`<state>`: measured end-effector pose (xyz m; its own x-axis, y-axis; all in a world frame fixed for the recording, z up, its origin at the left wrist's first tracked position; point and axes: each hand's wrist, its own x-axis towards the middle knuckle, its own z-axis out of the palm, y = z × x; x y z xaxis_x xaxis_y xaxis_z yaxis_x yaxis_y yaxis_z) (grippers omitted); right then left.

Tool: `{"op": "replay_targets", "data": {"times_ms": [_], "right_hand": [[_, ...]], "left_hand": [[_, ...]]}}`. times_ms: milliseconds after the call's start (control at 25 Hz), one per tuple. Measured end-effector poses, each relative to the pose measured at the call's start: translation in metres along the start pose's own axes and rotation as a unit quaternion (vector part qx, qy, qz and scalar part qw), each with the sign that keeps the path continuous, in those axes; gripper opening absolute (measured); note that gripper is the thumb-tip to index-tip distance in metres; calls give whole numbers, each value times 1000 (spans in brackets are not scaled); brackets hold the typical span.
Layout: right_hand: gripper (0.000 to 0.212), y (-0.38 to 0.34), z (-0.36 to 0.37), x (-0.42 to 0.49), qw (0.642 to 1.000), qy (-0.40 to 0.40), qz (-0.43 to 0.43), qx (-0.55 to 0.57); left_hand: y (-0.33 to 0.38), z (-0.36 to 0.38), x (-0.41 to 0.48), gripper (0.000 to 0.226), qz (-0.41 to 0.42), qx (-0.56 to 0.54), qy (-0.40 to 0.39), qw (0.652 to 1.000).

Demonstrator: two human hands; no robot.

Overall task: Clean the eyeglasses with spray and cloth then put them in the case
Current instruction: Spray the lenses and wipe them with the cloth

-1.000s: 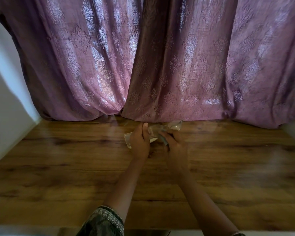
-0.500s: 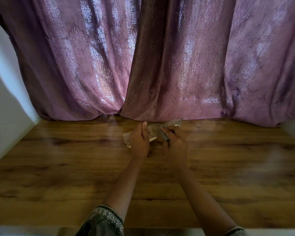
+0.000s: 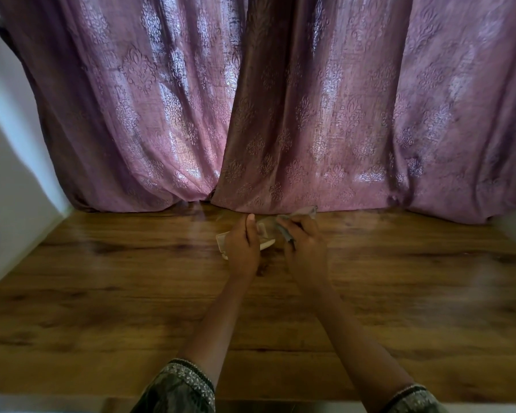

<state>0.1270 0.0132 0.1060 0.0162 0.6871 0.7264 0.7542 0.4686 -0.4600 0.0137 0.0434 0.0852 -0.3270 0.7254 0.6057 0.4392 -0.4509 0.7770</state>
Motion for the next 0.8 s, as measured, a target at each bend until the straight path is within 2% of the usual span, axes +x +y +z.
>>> {"op": "replay_targets", "data": {"times_ms": [240,480,640,720,800], "right_hand": [[40,-7,6,-22,998,-26,-54,2],[38,-1,5,0,1000,10,-3,8],[38,-5,6,-11,998,-29,-61,8],[37,3,-2,-11,999,-9,-49,20],[37,13,-14,-1,999,34,-2,39]], "left_hand": [[4,0,1,31,-6,0,-4,1000],[0,1,0,37,3,1,-5,1000],[0,0,2,35,-4,-8,-13,1000],[-1,-2,3,36,7,-11,-3,1000],[0,-3,3,34,16,-13,-2,1000]]}}
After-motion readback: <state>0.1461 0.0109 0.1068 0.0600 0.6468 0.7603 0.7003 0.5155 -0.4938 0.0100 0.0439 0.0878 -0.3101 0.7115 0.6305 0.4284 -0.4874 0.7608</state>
